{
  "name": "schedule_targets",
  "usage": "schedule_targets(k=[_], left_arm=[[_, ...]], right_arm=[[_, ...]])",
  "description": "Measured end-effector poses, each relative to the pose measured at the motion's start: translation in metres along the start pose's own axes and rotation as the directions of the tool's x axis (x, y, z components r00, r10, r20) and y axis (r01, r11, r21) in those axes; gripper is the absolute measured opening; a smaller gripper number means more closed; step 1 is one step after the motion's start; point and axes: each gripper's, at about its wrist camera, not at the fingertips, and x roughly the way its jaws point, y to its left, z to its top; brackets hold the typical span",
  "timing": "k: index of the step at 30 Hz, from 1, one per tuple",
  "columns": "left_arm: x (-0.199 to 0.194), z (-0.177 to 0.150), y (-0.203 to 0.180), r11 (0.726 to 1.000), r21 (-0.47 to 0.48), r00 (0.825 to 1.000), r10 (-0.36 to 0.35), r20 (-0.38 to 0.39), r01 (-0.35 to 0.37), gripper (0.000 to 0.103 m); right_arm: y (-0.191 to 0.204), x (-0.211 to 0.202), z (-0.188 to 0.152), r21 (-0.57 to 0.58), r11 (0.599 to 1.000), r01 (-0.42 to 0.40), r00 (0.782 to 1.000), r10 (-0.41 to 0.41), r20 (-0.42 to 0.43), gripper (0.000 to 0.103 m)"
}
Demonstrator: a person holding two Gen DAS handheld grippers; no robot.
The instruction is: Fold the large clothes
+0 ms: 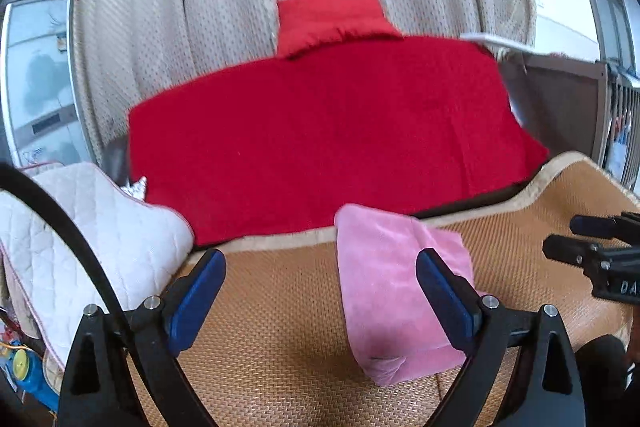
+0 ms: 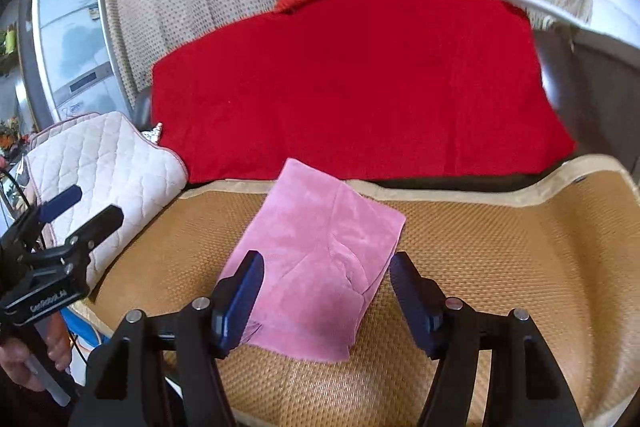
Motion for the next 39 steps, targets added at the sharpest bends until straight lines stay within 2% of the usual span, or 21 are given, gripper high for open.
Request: schedule_targets(k=[6,8,12,17,27,39], left_arm=[[-0.047,0.015,0.002,1.0,-0.003,0.997,0.022,0.072,-0.021,0.099],[-0.063,0.02,0.003,0.998,-0.009,0.993,0.056,0.102,-0.056,0.103],[-0.094,0.028,0.005,0.992,-0.006,0.977,0.127,0.171,-0.128,0.103],[-0.115,0.034,0.01,0.987,-0.031,0.97,0.164,0.177,-0.161,0.103],[-0.143,0.038,0.023,0.977,-0.095,0.955,0.208,0.209,-0.192,0.103],[-0.161,0.038,0.026,0.968,-0.122,0.94,0.241,0.243,-0.217,0.103]], right_arm=[[0.023,-0.061,0.001,-0.061,0.996,0.069,0.994,-0.063,0.083,0.07],[0.028,-0.078,0.001,-0.071,0.994,0.079,0.992,-0.071,0.107,0.072],[0.042,-0.106,0.001,-0.081,0.992,0.102,0.986,-0.09,0.142,0.074],[0.054,-0.119,-0.003,-0.081,0.989,0.127,0.984,-0.115,0.138,0.074],[0.068,-0.149,-0.005,-0.048,0.993,0.11,0.978,-0.1,0.182,0.074],[0.084,-0.145,-0.011,-0.067,0.99,0.126,0.98,-0.114,0.164,0.074]])
